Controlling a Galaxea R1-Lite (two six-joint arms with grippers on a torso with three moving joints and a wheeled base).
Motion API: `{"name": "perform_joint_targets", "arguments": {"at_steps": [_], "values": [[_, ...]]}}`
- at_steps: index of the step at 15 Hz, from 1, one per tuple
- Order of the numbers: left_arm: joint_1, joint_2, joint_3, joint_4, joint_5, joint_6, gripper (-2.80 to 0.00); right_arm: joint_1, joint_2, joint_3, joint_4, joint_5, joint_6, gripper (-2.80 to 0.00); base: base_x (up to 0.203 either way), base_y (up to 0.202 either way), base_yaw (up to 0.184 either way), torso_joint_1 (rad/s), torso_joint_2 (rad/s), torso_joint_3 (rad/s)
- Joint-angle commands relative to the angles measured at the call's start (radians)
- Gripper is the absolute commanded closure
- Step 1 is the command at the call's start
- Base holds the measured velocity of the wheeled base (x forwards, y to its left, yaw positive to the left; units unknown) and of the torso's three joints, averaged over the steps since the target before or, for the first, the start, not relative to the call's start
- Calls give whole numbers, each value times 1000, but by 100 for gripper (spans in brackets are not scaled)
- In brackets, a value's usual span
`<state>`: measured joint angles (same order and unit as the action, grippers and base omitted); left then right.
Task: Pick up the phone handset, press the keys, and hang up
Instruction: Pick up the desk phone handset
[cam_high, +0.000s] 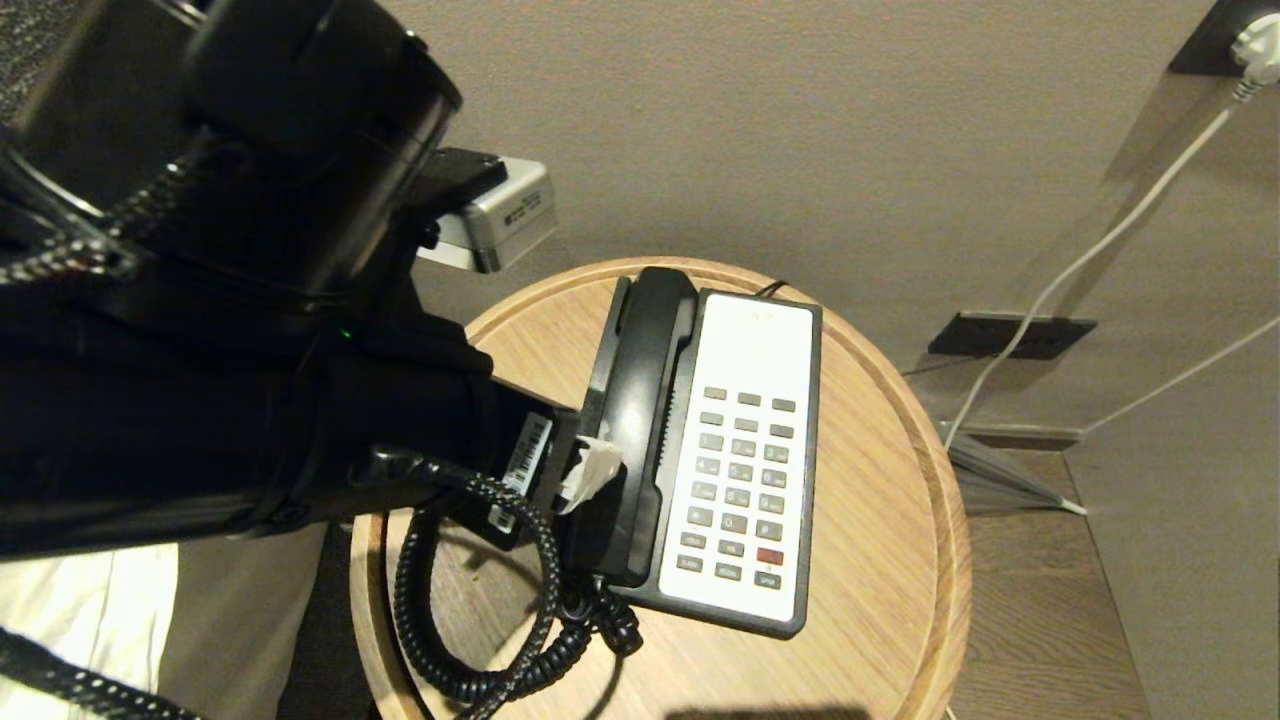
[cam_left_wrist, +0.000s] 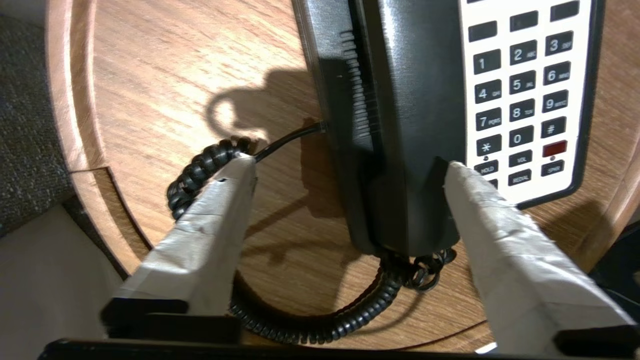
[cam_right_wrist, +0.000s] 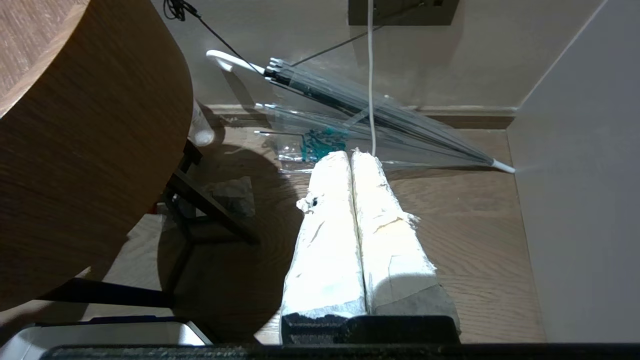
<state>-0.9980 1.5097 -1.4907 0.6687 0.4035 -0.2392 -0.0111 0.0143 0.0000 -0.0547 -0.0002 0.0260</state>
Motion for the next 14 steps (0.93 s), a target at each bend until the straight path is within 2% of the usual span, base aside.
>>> {"name": "perform_joint_targets", "arguments": {"at_steps": [1,3,6,8,11,14], "values": [[-22,34,-9,4,31,-1,-280,-1,0,20,-1,1,0,0,0,0,0,0,0,0],[-38,56,-28,-7,69,-7,-280,0,0,21,-1,0,0,0,0,0,0,0,0,0],[-83,83,-80,4,85,-26,-280,-1,0,21,-1,0,0,0,0,0,0,0,0,0],[-96,110,-91,3,133,-32,-280,-1,0,21,-1,0,0,0,0,0,0,0,0,0],[-99,123,-75,8,139,-47,-280,-1,0,20,-1,0,0,0,0,0,0,0,0,0],[-97,156,-85,8,143,-121,-280,-1,0,21,-1,0,0,0,0,0,0,0,0,0]]}}
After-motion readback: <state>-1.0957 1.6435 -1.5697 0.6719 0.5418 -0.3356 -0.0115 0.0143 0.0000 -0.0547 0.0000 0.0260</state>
